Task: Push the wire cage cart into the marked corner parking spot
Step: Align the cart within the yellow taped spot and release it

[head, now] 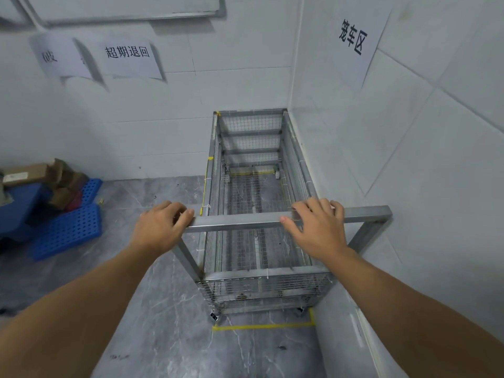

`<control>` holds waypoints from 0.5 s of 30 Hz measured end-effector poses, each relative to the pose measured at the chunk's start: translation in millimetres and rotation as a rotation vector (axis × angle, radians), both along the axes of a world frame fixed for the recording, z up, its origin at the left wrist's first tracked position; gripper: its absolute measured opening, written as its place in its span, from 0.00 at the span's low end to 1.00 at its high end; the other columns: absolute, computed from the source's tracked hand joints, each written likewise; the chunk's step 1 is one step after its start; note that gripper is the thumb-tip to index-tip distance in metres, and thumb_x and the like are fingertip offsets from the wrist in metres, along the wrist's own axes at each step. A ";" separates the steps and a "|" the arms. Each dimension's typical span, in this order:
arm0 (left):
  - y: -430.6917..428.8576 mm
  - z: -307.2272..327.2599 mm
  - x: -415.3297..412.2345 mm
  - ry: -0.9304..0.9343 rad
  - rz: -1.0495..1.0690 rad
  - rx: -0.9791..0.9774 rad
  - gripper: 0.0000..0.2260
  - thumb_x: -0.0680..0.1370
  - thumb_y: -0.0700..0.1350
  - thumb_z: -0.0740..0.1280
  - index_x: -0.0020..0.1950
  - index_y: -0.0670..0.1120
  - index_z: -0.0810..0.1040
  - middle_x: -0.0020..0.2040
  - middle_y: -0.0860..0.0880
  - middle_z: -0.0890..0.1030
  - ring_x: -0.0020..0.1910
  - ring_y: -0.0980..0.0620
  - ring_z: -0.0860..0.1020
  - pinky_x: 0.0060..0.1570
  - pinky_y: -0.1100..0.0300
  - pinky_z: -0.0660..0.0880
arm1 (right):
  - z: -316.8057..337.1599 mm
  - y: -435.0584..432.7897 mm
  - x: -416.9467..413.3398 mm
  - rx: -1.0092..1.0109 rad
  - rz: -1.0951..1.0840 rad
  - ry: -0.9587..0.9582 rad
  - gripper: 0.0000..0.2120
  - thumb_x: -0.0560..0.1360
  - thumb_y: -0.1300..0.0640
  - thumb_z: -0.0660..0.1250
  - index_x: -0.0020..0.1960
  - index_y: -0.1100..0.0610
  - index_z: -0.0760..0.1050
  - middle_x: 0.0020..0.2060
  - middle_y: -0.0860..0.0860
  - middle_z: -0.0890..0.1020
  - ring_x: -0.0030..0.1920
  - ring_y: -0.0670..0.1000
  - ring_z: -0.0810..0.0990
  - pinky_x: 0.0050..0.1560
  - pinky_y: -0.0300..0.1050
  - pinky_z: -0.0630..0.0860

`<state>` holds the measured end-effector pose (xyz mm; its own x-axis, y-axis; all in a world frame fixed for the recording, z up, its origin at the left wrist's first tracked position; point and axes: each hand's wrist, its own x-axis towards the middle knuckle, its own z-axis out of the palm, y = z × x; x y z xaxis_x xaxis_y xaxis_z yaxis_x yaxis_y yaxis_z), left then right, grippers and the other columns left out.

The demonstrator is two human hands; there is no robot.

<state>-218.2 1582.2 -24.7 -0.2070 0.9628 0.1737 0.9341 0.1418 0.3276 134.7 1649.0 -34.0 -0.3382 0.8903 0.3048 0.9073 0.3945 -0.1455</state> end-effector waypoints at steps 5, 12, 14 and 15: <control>10.7 -9.5 -1.7 -0.099 -0.065 0.121 0.18 0.78 0.59 0.56 0.49 0.50 0.81 0.46 0.51 0.80 0.46 0.48 0.76 0.45 0.51 0.74 | -3.8 7.4 -10.5 0.061 -0.137 0.048 0.23 0.78 0.35 0.52 0.53 0.48 0.79 0.50 0.48 0.79 0.54 0.53 0.73 0.63 0.59 0.62; 18.0 -17.4 1.7 -0.065 -0.205 0.319 0.16 0.79 0.51 0.60 0.49 0.43 0.83 0.49 0.47 0.82 0.48 0.45 0.78 0.50 0.50 0.73 | -14.4 19.6 -3.3 0.192 -0.178 0.073 0.20 0.76 0.42 0.56 0.51 0.51 0.82 0.57 0.53 0.81 0.58 0.56 0.75 0.61 0.59 0.66; 17.7 -18.2 2.6 -0.084 -0.192 0.319 0.16 0.79 0.51 0.59 0.49 0.43 0.83 0.49 0.46 0.82 0.48 0.45 0.78 0.50 0.50 0.73 | -12.4 19.0 -4.5 0.174 -0.192 0.063 0.20 0.76 0.42 0.56 0.50 0.51 0.82 0.57 0.53 0.81 0.59 0.56 0.75 0.61 0.60 0.65; 17.1 -17.8 2.4 -0.094 -0.182 0.319 0.16 0.79 0.51 0.59 0.49 0.43 0.83 0.50 0.46 0.82 0.48 0.45 0.78 0.50 0.50 0.73 | -10.9 17.6 -5.8 0.159 -0.199 0.060 0.20 0.76 0.42 0.56 0.50 0.51 0.83 0.57 0.53 0.80 0.60 0.56 0.74 0.62 0.60 0.64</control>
